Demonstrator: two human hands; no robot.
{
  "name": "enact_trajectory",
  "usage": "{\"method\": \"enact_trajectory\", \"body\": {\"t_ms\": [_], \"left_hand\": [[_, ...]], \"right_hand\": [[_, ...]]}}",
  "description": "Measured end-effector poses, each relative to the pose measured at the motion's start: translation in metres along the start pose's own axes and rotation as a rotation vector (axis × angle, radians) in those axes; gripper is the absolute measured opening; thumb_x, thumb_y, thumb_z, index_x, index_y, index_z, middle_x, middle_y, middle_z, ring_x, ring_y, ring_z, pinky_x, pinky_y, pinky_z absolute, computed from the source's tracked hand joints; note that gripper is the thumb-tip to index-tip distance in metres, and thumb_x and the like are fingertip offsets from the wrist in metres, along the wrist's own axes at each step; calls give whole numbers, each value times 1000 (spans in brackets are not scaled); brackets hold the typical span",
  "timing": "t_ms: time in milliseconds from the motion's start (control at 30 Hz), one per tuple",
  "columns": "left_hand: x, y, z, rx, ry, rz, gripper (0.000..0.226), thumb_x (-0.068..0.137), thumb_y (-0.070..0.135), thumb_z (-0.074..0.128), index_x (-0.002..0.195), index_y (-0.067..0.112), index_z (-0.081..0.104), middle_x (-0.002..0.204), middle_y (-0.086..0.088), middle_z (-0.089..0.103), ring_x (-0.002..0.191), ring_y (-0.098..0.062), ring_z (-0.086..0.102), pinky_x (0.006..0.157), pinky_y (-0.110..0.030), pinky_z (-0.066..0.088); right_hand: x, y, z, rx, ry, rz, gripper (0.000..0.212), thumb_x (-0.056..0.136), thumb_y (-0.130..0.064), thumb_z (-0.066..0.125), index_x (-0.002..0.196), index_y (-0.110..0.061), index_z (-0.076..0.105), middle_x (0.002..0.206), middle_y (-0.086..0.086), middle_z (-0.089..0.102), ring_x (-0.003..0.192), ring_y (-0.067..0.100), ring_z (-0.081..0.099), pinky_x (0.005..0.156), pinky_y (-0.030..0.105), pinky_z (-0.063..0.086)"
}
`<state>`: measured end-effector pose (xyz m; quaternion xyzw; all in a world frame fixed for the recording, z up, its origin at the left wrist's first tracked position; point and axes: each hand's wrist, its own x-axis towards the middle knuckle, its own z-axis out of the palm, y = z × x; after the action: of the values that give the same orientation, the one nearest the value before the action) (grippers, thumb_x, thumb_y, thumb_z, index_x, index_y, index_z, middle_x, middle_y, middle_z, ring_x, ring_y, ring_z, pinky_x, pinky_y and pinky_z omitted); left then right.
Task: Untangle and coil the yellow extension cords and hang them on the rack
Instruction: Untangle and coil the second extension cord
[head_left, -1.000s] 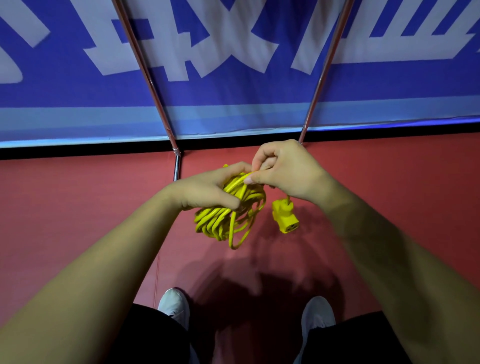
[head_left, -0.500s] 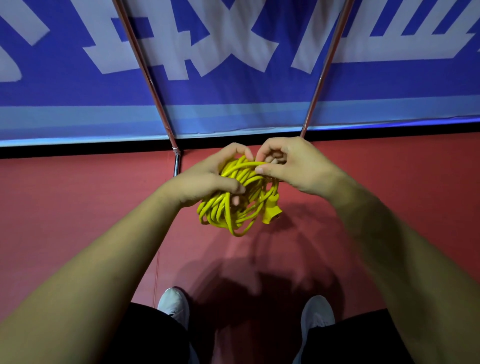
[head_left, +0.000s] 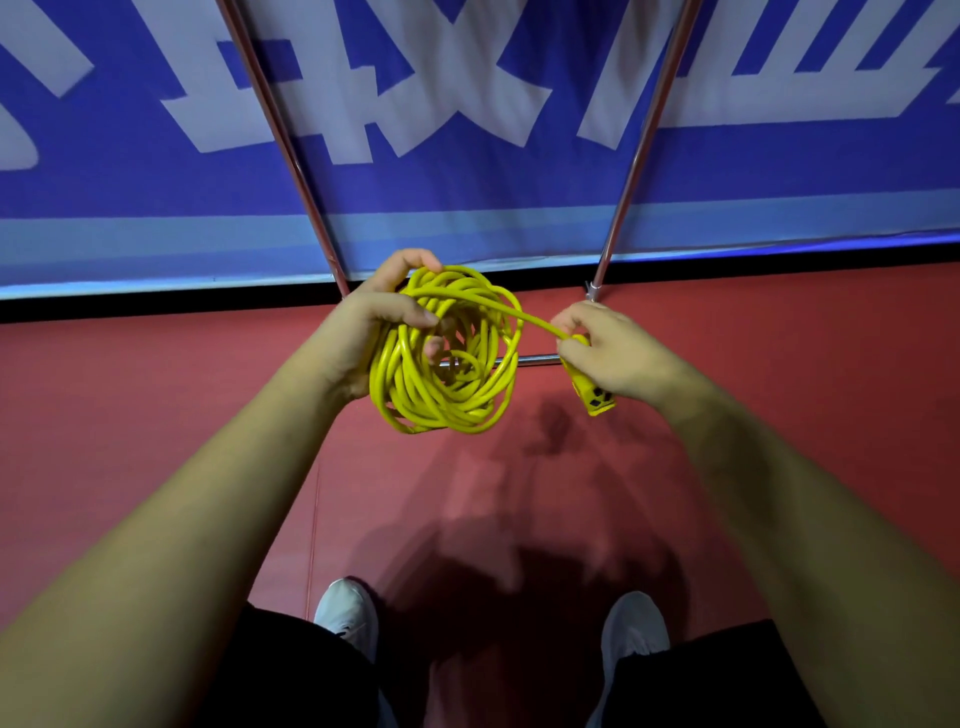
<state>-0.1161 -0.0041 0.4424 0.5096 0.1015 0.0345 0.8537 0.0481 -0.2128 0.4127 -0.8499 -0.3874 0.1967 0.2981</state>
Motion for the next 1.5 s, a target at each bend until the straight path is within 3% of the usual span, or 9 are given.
{"method": "enact_trajectory", "body": {"t_ms": [100, 167, 500, 700, 900, 1067, 1200, 1300, 1500], "left_hand": [[3, -4, 2, 22, 69, -3, 50, 66, -11, 47, 109, 15, 45, 69, -18, 50, 48, -24, 49, 52, -28, 46], [4, -5, 2, 42, 116, -13, 51, 65, -11, 48, 109, 15, 45, 67, -19, 51, 46, -24, 50, 49, -27, 47], [5, -14, 9, -7, 118, -25, 49, 68, -8, 47, 110, 15, 44, 70, -17, 48, 48, -24, 48, 50, -29, 46], [8, -19, 15, -164, 70, -33, 41, 71, -7, 45, 104, 17, 46, 63, -15, 47, 49, -24, 47, 52, -31, 46], [9, -26, 15, -242, 68, -44, 39, 70, -6, 50, 100, 17, 46, 63, -11, 45, 50, -22, 46, 52, -28, 45], [5, -18, 10, -386, 15, -35, 45, 54, 3, 74, 91, 19, 53, 69, -11, 47, 52, -20, 46, 57, -27, 44], [2, -9, 11, -399, -40, -8, 44, 56, 5, 72, 92, 21, 52, 70, -10, 50, 51, -18, 47, 56, -25, 43], [-1, -7, 12, -342, -98, -15, 55, 54, 8, 79, 100, 22, 53, 70, -10, 49, 49, -16, 47, 55, -24, 41], [-4, -5, 9, -302, -174, -38, 59, 57, 10, 82, 106, 24, 53, 73, -7, 41, 47, -11, 45, 53, -24, 42]], "right_hand": [[1, -8, -7, 170, 8, 127, 4, 89, -7, 54, 88, -7, 58, 89, 13, 73, 63, 13, 60, 54, 22, 44], [-2, -14, -17, 384, -2, 163, 6, 91, -4, 52, 88, -8, 55, 87, 13, 74, 61, 12, 61, 49, 19, 44], [-9, -55, -10, 1254, 81, 218, 18, 100, 0, 40, 90, 1, 54, 82, 19, 63, 71, 31, 68, 73, 43, 59], [-3, -58, 34, 959, 439, 207, 14, 89, -29, 52, 89, -16, 58, 83, 14, 60, 80, 28, 55, 79, 52, 49], [-5, -62, 50, 1103, 508, 206, 13, 91, -30, 53, 94, -19, 60, 85, 10, 61, 81, 23, 56, 80, 50, 50], [-6, -53, 26, 824, 330, 4, 20, 98, -35, 53, 106, -27, 69, 86, -5, 69, 84, 5, 62, 80, 21, 45], [-7, -36, 14, 1218, -139, 134, 79, 79, -32, 79, 146, -27, 39, 116, 2, 71, 103, 20, 68, 89, 40, 52], [-12, -28, 21, 1292, -333, 72, 77, 63, -39, 89, 131, -21, 58, 124, 9, 67, 114, 27, 63, 102, 51, 46], [-17, -35, 21, 1258, -350, -3, 73, 54, -45, 91, 115, -18, 63, 105, 2, 74, 96, 16, 70, 80, 27, 56]]}}
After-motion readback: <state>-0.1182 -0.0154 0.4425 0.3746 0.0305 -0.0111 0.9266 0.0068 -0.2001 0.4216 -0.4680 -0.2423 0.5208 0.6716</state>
